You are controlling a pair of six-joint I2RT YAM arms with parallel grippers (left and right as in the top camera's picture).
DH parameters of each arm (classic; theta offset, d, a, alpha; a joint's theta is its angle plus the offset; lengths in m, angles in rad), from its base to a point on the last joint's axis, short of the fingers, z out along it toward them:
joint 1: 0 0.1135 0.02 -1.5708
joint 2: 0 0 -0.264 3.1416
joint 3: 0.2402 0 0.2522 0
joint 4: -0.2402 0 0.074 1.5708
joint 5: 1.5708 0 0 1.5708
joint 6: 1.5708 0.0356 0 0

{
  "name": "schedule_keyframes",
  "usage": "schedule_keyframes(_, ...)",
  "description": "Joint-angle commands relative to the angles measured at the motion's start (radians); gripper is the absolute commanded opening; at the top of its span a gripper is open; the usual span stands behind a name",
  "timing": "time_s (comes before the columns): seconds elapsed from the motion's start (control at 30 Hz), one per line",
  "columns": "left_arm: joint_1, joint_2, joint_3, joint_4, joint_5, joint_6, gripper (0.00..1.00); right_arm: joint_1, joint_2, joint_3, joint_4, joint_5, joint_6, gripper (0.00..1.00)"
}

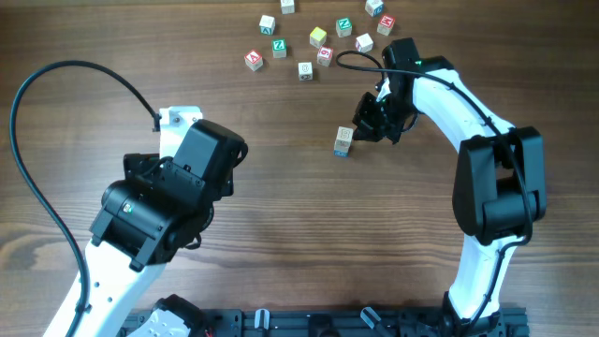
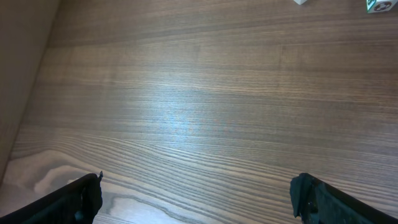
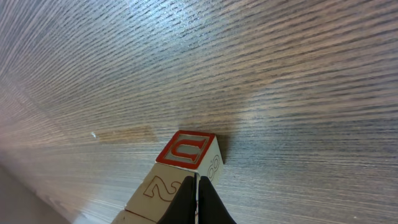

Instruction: Form a tower

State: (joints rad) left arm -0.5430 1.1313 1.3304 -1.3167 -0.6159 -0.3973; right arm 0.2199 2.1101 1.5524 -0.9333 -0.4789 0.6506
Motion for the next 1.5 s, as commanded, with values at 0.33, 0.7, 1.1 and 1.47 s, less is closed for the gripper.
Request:
schedule_keyframes(0.33,0.002,-0.009,-0.001,0.003,-0.002,0.008,1.0,0.003,0.013,-0.005,0.009,-0.021,0.003,0.05)
schedule_keyframes(0.7,0.002,-0.009,-0.001,0.003,-0.002,0.008,1.0,0.003,0.013,-0.005,0.016,-0.02,0.003,0.05)
schedule_keyframes(1.1,0.002,-0.009,-0.001,0.003,-0.002,0.008,1.0,-0.029,0.005,-0.005,-0.221,-0.018,-0.06,0.04)
schedule_keyframes(1.47,0.002,-0.009,-0.001,0.003,-0.002,0.008,1.0,-0.029,-0.053,-0.005,-0.126,-0.079,-0.046,0.04)
